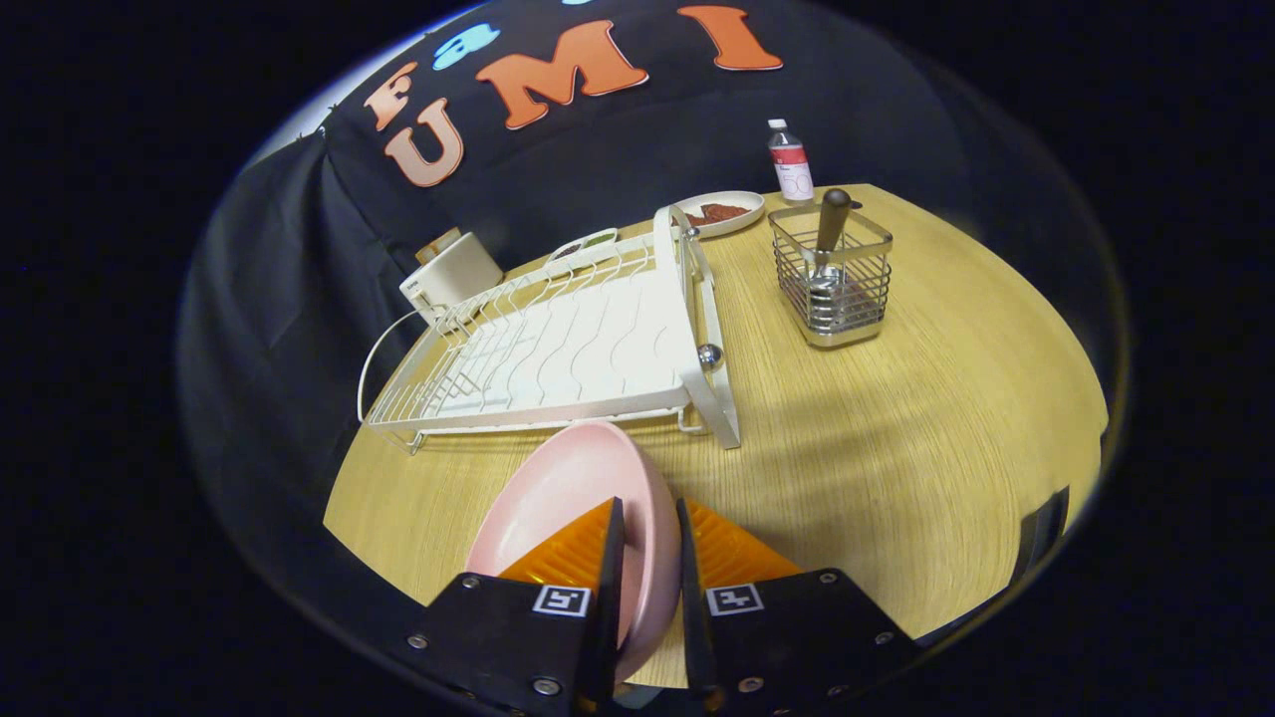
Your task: Take the plate from the dish rack, then take the spoon from the basket and place it into the plate.
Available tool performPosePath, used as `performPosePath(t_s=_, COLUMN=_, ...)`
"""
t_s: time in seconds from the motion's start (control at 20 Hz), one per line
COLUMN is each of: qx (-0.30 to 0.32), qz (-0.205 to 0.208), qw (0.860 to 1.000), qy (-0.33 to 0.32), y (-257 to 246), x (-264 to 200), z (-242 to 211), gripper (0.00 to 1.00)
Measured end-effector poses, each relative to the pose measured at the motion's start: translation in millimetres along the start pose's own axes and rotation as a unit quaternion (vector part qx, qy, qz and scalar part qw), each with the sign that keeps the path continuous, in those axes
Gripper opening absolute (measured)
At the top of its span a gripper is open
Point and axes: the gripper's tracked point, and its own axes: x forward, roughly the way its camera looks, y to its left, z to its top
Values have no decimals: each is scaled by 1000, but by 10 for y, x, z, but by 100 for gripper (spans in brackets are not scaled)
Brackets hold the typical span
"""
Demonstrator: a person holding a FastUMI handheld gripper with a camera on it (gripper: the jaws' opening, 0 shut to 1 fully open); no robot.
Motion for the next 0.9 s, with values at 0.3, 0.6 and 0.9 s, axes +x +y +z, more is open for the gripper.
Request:
performPosePath(t_s=0.3, qx=-57, qz=-46, qw=997, qy=-19, y=-180, x=29, z=-11, gripper=30)
performPosePath(t_s=0.6, qx=-75, qz=-51, qw=992, qy=-85, y=-187, x=-103, z=195, gripper=37)
performPosePath(t_s=0.9, qx=-104, qz=-102, qw=967, qy=-208, y=-397, x=-379, z=798, gripper=59)
